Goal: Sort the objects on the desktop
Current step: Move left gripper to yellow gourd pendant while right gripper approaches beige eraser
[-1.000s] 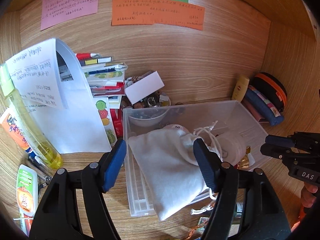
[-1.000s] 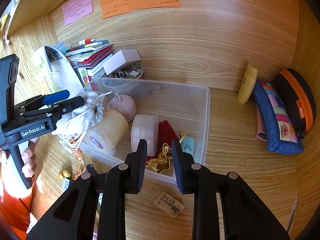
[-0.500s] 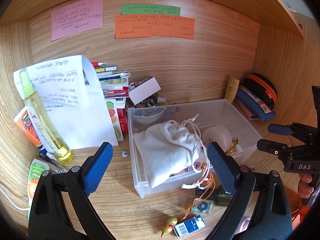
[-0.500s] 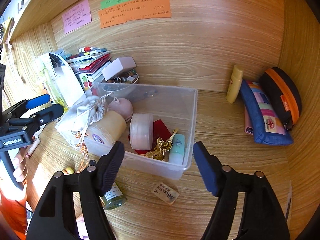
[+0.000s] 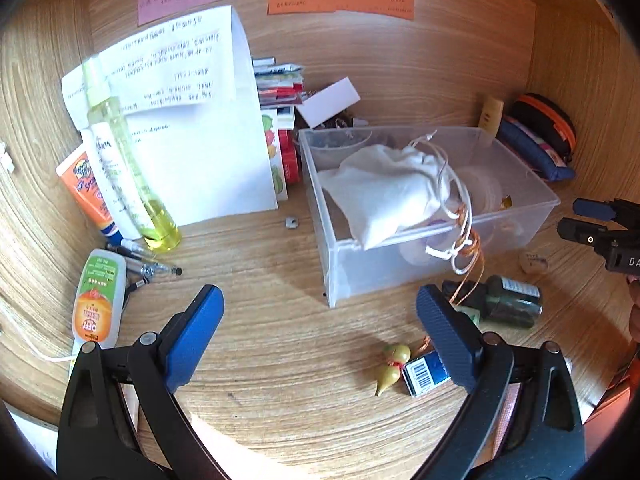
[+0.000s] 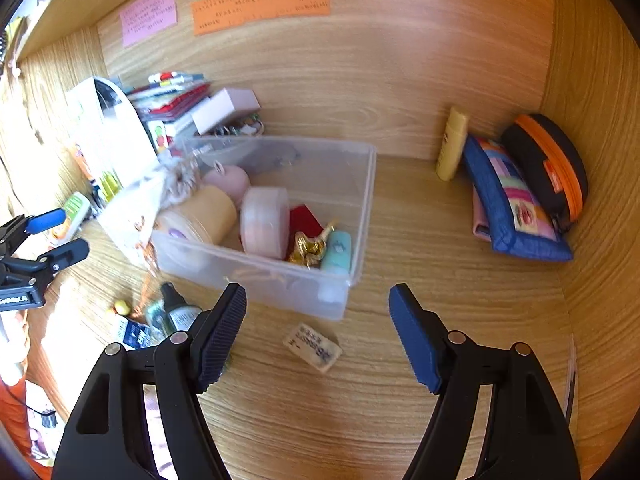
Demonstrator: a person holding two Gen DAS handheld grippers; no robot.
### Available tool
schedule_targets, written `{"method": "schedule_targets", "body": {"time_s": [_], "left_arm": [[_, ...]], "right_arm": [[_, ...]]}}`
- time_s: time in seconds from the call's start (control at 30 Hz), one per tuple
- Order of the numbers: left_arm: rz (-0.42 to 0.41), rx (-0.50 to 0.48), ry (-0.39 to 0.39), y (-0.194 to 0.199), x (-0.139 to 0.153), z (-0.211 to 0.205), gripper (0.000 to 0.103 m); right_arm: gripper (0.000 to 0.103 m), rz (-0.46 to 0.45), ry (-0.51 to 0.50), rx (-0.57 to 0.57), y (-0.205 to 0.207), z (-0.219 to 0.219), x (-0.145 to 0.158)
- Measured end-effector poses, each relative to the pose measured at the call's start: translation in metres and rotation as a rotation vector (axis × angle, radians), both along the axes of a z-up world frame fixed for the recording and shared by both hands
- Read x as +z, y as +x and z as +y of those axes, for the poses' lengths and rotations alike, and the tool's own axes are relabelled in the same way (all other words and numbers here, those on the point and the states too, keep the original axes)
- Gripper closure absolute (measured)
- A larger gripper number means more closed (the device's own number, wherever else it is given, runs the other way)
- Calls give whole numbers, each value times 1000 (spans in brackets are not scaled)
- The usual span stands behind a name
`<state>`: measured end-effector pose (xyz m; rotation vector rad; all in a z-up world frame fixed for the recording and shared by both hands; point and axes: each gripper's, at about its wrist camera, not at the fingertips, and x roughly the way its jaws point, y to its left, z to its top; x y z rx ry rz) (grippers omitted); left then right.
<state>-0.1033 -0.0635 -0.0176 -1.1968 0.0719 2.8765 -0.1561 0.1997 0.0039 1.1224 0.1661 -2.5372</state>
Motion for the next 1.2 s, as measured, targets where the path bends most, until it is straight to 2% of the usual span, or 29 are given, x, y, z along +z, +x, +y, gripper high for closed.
{"method": "schedule_targets", "body": {"time_s": [0.43, 0.7, 0.87, 0.93, 1.2], "left_arm": [[-141, -38, -14, 12, -44, 3, 5], [-158, -40, -100, 12, -57, 12, 5], [-153, -48, -104, 5, -59, 16, 6], [-153, -53, -100, 2, -59, 19, 9], [-136, -97, -74, -4, -56, 34, 37]], "right_arm": [[32, -105, 22, -7, 1, 7, -31], [32, -144, 29, 3, 0, 5, -43], [32, -151, 32, 14, 1, 1, -45], [32, -152, 34, 17, 0, 0, -46], [32, -156, 44, 17, -4, -4, -50]]}}
